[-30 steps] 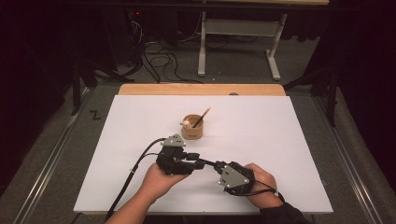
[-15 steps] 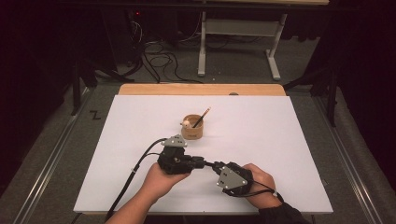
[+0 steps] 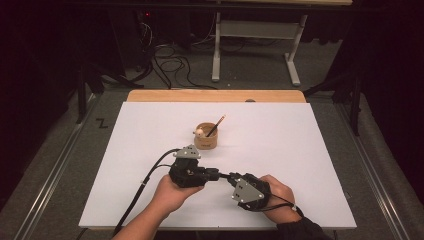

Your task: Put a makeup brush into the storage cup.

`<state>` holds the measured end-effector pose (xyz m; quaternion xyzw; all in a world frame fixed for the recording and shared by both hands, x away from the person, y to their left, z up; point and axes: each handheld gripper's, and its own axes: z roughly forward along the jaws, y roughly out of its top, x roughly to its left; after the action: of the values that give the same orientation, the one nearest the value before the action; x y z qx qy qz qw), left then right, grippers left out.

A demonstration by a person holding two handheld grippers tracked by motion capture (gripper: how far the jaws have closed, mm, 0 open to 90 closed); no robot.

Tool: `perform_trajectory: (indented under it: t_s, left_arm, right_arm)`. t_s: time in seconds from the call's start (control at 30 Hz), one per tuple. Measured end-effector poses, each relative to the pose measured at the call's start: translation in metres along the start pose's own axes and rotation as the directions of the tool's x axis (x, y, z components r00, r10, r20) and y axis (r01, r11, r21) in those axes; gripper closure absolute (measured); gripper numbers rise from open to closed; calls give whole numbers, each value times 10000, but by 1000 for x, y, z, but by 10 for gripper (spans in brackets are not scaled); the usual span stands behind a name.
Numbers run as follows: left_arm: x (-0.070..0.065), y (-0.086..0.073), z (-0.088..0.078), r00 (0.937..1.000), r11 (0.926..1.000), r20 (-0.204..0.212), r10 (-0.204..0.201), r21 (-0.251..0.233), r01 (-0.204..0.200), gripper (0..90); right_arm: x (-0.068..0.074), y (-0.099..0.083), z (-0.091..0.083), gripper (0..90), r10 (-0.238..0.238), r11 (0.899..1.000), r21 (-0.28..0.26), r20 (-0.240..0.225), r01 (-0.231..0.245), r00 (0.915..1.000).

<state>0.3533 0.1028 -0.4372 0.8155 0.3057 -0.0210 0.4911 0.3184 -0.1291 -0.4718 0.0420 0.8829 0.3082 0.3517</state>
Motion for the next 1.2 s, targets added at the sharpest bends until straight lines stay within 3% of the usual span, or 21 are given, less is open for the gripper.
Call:
perform_trajectory:
  t_s: [0.1,0.23,0.4,0.67,0.77,0.9,0.97,1.0,1.07,1.1,1.13,1.2]
  left_arm:
    - [-2,0,0,9998,9999,-128,123,-40,-123,796]
    - [-1,1,-2,9998,9998,-192,44,-216,-48,796]
    - [0,2,-4,9995,9995,-322,40,-313,-50,796]
    - [3,0,-12,9975,9975,-699,70,-699,-119,795]
    - [2,-2,-17,9958,9953,-891,204,-920,-286,795]
    - [0,-8,-24,9919,9875,-1221,336,-1490,-518,795]
    - [0,-12,-28,9902,9810,-1369,264,-1870,-520,795]
    - [0,-14,-30,9887,9773,-1478,247,-2045,-550,795]
    - [0,-19,-34,9865,9681,-1624,195,-2436,-592,795]
    - [-1,-22,-36,9855,9603,-1693,139,-2723,-603,795]
    - [-1,-24,-38,9843,9558,-1758,143,-2868,-651,795]
    - [-2,-28,-42,9816,9437,-1909,66,-3234,-692,794]
  right_arm:
    - [0,-1,0,772,-3,10000,-7,23,3,10000]
    - [0,-1,2,673,311,9995,28,165,-311,9994]
    - [-2,-2,2,571,337,9994,-73,220,-335,9992]
    - [-9,-2,-3,502,1411,9885,-581,154,-1399,9899]
    - [-13,-3,-6,502,2162,9726,-866,-24,-2156,9763]
    - [-19,-3,-11,504,3436,9264,-1456,-507,-3473,9377]
    - [-21,-3,-14,505,4169,8902,-1651,-805,-4246,9054]
    - [-23,-3,-14,507,4363,8767,-1793,-948,-4464,8948]
    - [-25,-3,-16,507,4948,8387,-1938,-1193,-5090,8608]
    - [-27,-4,-16,507,5108,8268,-1964,-1303,-5271,8498]
    - [-28,-4,-15,507,5421,8027,-1985,-1505,-5624,8267]
    - [-29,-5,-14,507,5731,7750,-2022,-1746,-5988,8007]
